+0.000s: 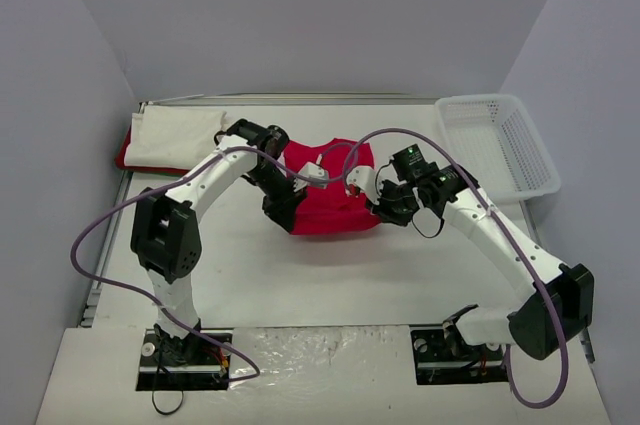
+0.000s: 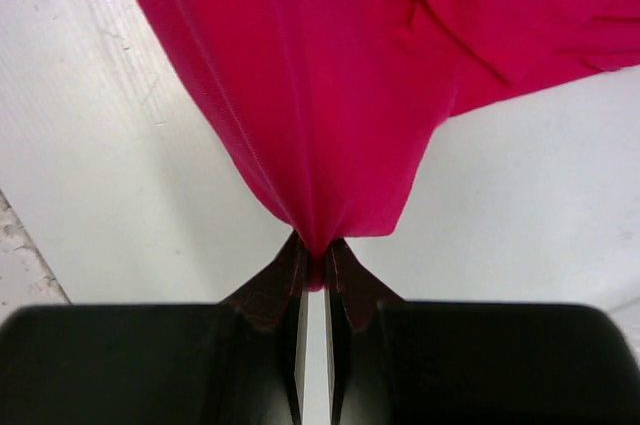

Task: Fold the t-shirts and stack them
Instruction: Fold the long partially folded tshirt into a neat square

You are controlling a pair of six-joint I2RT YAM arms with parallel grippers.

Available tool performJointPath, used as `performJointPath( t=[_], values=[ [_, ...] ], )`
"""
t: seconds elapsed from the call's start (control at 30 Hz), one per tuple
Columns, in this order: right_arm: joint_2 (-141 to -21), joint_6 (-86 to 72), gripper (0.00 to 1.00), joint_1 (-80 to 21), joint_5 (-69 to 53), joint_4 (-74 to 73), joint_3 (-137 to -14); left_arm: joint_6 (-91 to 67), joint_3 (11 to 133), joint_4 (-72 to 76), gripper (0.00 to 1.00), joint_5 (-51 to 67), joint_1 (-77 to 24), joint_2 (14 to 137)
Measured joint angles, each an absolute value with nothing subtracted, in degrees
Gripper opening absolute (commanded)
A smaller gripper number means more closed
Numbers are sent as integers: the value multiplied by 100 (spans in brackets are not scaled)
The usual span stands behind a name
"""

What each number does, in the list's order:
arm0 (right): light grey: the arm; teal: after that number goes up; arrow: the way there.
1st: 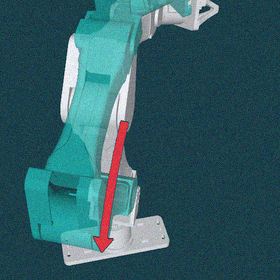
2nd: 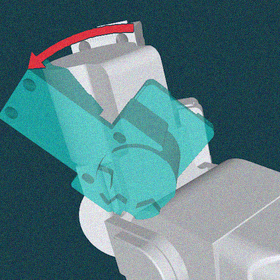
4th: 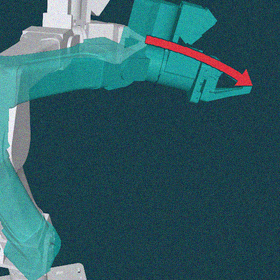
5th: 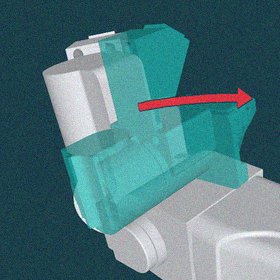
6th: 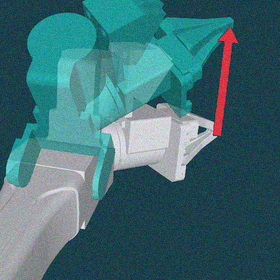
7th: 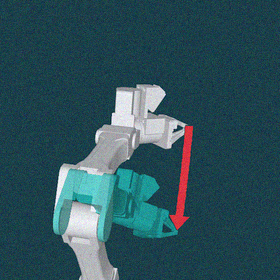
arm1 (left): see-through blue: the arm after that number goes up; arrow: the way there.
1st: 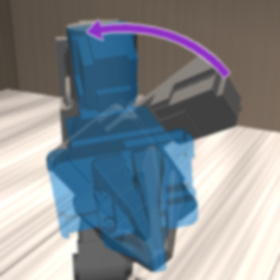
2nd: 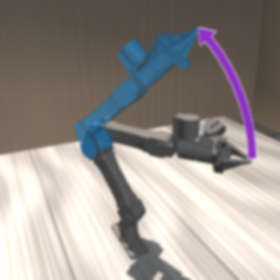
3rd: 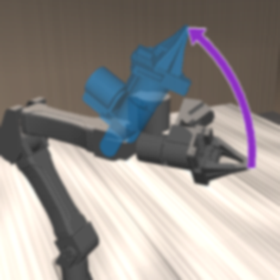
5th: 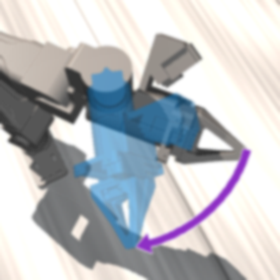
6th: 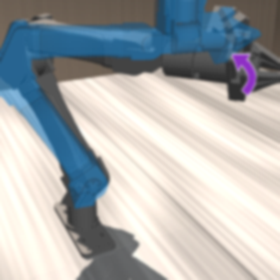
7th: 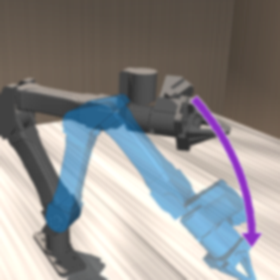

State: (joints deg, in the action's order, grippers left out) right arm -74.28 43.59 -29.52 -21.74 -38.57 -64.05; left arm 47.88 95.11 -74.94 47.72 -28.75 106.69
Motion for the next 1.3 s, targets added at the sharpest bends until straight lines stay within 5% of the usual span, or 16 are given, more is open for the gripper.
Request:
performJointPath(
  t=[1.3],
  values=[
    [-10398,4974,0,-1938,-2574,-3529,-9067,4584,12501,-7491,2,3948,-2156,12521]
  ],
)
